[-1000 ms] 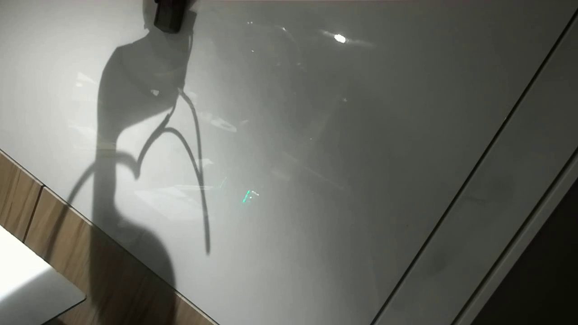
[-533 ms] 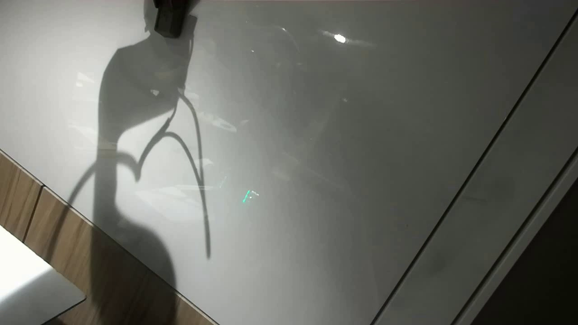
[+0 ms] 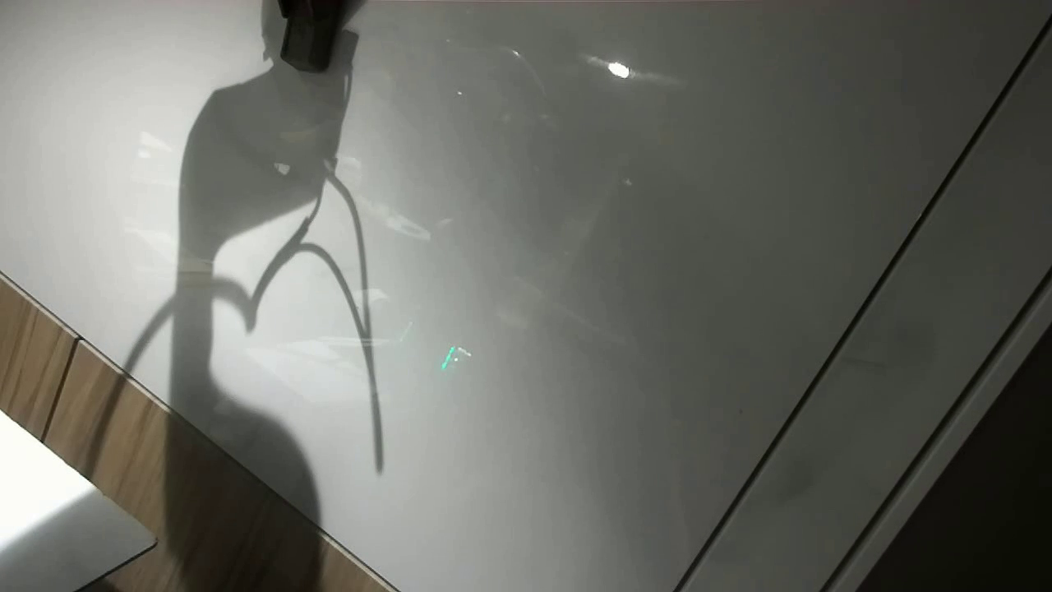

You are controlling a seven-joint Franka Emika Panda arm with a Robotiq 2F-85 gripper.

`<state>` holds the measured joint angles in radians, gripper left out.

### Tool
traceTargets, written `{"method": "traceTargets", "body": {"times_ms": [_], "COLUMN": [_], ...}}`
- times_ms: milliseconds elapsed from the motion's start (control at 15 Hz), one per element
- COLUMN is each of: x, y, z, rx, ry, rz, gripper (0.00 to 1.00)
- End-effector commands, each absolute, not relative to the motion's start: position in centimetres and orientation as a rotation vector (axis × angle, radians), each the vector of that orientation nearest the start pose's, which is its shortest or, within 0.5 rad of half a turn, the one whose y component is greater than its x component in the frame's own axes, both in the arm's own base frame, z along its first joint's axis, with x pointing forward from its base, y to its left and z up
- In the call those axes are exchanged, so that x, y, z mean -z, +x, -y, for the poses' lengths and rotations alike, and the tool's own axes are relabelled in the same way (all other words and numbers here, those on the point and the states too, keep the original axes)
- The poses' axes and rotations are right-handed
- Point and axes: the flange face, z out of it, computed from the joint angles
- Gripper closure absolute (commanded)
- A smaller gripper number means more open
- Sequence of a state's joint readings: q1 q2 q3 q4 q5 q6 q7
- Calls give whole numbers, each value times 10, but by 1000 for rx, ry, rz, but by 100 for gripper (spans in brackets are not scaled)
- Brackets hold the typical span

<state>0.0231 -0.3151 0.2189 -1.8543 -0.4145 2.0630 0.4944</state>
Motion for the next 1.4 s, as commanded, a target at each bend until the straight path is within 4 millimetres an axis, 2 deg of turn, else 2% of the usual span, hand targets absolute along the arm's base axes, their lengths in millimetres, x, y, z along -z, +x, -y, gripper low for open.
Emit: {"method": "traceTargets", "body": {"times_ms": [0,400,1000,1333], "x": [-707,-707,-694,-692], "y": [501,502,492,495], "z": [-107,-107,-106,-104], "rx": [1157,1184,1048,1042], "ry": [-3183,-3168,-3232,-3243], "rz": [-214,-217,-207,-193], "gripper": [72,72,72,72]}}
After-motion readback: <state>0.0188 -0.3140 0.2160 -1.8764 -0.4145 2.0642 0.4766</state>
